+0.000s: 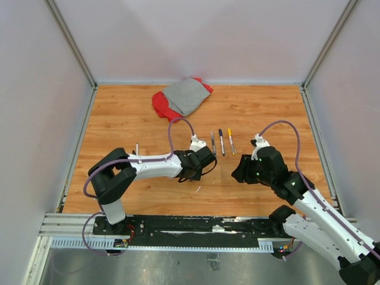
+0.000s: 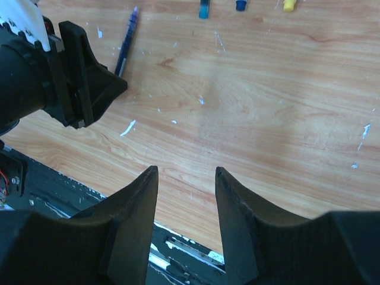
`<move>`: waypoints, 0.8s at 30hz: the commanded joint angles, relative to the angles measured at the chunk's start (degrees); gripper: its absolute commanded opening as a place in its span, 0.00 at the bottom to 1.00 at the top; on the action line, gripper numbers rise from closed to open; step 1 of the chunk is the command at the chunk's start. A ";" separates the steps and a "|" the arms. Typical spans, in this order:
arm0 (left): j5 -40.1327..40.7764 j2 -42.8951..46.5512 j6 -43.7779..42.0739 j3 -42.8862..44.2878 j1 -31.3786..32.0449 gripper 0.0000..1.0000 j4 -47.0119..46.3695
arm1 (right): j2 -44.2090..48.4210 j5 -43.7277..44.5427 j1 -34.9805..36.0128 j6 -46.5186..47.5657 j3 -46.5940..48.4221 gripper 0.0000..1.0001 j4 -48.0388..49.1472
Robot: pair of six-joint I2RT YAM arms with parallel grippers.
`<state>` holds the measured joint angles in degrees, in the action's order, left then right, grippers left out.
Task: Insert the pens into the pen caps
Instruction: Pick up the pen from the center of the board.
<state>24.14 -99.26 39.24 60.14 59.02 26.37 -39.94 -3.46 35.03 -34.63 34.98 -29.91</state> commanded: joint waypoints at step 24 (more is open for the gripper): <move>-4.47 2.65 -0.31 -9.81 -0.11 0.01 -7.68 | -0.60 -6.18 0.64 0.71 -7.08 0.52 6.13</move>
<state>22.98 -97.17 40.25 53.65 58.96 18.79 -39.55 -8.45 35.03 -33.80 30.06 -27.35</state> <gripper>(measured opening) 0.065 0.497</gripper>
